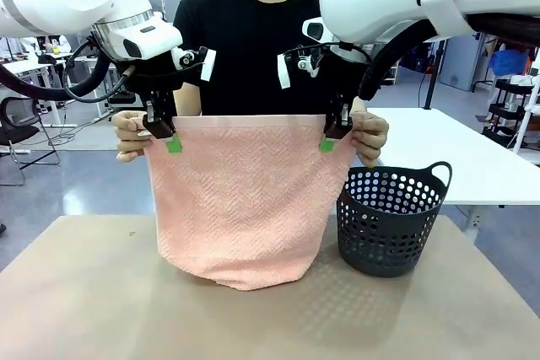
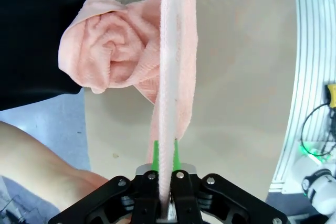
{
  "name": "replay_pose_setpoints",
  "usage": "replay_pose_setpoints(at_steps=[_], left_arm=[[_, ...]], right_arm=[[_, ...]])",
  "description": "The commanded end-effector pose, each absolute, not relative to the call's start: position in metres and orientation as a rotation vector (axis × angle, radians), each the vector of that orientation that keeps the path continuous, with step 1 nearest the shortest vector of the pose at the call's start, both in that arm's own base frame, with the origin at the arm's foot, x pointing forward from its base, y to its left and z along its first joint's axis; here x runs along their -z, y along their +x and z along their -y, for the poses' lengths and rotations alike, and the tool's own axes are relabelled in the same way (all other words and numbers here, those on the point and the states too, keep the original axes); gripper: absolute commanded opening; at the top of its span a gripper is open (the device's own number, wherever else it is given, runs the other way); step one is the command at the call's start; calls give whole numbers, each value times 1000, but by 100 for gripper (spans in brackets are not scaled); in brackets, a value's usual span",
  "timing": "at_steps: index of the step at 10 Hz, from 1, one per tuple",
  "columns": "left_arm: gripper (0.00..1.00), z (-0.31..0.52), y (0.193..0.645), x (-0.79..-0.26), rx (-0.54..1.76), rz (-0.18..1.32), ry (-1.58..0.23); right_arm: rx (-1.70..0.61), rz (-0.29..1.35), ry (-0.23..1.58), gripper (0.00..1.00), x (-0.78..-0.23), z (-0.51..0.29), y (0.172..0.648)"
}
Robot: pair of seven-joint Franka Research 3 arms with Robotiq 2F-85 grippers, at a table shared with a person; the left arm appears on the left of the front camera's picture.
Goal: Fold the towel.
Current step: Grab the top end of the 100 cm Hotel Towel extended by the human, then release the end of the 100 cm Hotel Towel you were holding and grab the top end of the folded side.
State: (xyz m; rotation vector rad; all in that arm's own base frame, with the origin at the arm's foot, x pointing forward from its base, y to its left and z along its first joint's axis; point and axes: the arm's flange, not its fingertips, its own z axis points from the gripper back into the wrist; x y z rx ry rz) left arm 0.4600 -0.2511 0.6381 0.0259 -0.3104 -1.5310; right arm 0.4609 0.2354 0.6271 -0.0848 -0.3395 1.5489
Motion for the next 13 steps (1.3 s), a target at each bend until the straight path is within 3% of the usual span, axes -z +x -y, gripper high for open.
replay_pose_setpoints(at_steps=[1,13], left_arm=[[0,243,455,-634,1536,336,40],[0,249,458,-640,1528,314,29]], right_arm=[[-1564,362,-89,0,-622,-232,458],[-1549,344,-87,0,-627,-236,461]])
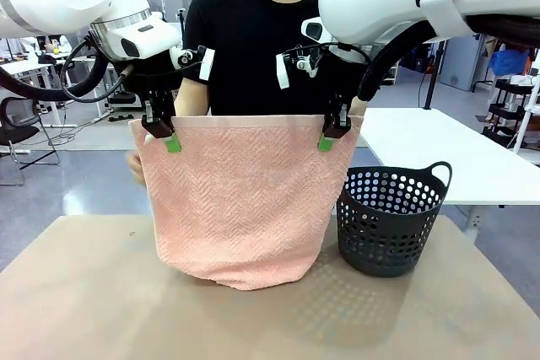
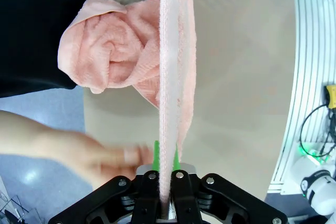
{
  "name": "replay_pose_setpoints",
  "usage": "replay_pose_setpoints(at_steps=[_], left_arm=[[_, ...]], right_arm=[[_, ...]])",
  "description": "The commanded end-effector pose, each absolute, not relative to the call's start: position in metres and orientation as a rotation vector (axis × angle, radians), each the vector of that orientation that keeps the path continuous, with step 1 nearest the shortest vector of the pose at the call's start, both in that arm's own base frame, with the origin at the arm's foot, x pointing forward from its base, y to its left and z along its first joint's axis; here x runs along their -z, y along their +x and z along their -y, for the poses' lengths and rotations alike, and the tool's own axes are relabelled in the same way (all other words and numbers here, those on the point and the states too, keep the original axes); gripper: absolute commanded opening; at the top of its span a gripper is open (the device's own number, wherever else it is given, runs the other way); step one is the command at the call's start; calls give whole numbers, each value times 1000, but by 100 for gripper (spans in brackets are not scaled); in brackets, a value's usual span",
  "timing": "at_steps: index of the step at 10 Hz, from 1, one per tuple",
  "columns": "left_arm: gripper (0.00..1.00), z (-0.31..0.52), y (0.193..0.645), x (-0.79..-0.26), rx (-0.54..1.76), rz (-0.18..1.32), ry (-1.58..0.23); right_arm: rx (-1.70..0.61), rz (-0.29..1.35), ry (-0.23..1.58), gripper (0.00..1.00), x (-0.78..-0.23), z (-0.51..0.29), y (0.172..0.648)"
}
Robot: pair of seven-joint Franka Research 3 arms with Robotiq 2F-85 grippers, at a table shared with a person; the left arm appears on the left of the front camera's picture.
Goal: Fold the towel.
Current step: Release the end of the 100 cm Hotel Towel you were holding and grab the top end of the folded side.
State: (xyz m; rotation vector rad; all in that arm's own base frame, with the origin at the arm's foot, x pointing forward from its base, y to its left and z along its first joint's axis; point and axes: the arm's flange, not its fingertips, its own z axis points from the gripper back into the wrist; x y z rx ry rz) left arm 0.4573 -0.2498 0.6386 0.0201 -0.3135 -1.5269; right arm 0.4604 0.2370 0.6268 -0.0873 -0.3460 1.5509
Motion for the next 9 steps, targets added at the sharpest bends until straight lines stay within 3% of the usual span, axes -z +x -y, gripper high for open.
replay_pose_setpoints(at_steps=[1,9], left_arm=[[0,249,458,-640,1528,314,29],[0,249,458,-640,1528,314,29]], right_arm=[[-1549,344,-87,0,-627,-236,461],[-1549,344,-87,0,-627,-236,461]])
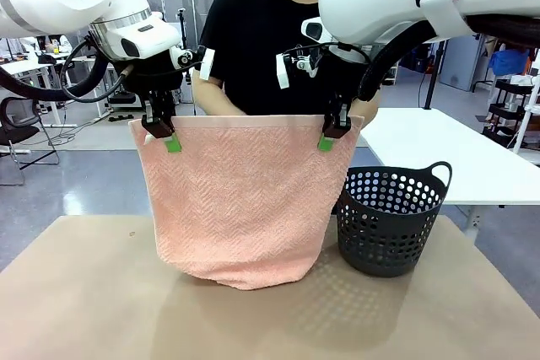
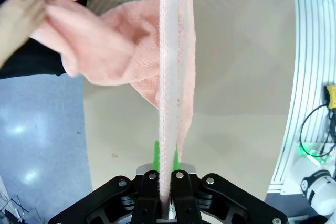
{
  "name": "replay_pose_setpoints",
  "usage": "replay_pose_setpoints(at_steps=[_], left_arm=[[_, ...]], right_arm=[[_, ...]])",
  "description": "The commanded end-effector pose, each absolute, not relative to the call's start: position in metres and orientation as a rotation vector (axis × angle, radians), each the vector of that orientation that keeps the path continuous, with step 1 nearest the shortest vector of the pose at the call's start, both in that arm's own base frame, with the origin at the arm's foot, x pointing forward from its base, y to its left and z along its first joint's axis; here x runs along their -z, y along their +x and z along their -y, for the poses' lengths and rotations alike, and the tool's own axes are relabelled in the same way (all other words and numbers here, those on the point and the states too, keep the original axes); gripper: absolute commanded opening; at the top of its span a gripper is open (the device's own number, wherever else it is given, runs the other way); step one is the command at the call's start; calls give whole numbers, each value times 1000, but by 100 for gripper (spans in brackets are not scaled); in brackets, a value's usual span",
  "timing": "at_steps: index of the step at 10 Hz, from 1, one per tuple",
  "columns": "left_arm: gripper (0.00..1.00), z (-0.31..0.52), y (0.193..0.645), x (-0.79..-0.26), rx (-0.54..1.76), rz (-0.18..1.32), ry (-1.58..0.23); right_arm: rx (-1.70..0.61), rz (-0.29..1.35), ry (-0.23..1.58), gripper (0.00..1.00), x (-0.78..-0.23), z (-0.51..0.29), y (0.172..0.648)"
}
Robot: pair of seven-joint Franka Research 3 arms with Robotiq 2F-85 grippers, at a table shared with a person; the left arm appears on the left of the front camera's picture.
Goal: Fold the towel.
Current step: Release the end of the 100 cm Hotel Towel you were holding and grab the top end of the folded side.
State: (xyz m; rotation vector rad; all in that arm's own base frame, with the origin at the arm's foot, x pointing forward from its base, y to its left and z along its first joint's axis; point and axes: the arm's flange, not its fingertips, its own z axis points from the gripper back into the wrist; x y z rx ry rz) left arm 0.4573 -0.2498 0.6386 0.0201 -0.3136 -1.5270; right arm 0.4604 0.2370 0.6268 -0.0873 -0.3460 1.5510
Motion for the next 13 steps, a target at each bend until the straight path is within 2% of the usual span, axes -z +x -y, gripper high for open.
replay_pose_setpoints(at_steps=[1,13], left_arm=[[0,249,458,-640,1528,314,29],[0,249,458,-640,1528,314,29]], right_arm=[[-1549,344,-87,0,-627,-236,461],[-1549,344,-87,0,-627,-236,461]])
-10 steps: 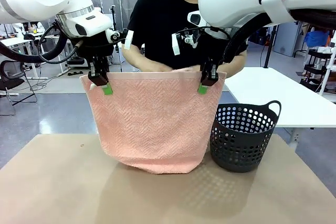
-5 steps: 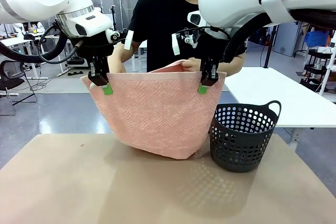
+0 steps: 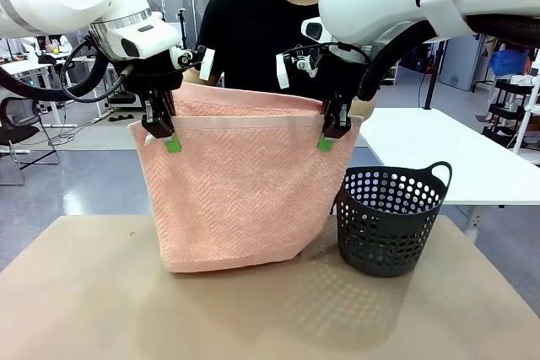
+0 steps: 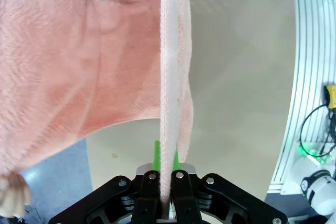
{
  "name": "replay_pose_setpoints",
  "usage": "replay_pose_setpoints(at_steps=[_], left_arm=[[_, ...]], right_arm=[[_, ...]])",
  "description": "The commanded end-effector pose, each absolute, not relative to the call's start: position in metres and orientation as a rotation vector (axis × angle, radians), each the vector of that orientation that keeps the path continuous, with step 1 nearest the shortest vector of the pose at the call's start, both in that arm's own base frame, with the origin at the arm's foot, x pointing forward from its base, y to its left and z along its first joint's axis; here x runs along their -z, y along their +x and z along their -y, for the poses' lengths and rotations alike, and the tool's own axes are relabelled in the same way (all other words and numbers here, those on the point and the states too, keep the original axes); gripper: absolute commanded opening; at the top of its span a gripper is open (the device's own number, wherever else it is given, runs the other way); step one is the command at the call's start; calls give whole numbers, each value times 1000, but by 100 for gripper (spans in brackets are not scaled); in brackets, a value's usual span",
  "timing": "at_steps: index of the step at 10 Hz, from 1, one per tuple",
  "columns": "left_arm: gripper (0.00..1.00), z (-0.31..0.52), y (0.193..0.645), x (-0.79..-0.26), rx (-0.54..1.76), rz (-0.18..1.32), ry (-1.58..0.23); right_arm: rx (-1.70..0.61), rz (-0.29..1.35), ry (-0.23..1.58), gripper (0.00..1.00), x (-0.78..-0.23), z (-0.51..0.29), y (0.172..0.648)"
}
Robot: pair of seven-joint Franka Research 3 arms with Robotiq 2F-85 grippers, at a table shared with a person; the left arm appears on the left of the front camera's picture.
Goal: Fold the towel.
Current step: Release the end of the 100 cm Hotel Towel you were holding and grab the top end of the folded side.
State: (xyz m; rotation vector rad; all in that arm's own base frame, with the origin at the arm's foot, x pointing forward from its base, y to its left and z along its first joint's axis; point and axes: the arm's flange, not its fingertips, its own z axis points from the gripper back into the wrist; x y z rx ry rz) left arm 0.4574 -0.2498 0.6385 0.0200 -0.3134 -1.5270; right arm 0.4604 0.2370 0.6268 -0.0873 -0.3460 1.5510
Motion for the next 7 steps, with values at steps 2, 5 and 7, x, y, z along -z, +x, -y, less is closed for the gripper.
replay_pose_setpoints(at_steps=[2,5,7], left_arm=[[0,249,458,-640,1528,314,29],[0,249,458,-640,1528,314,29],[0,249,458,-640,1528,314,29]], right_arm=[[-1549,344,-87,0,-627,-236,461],[-1549,344,-87,0,-627,-236,461],[-1549,344,-87,0,-627,-236,461]])
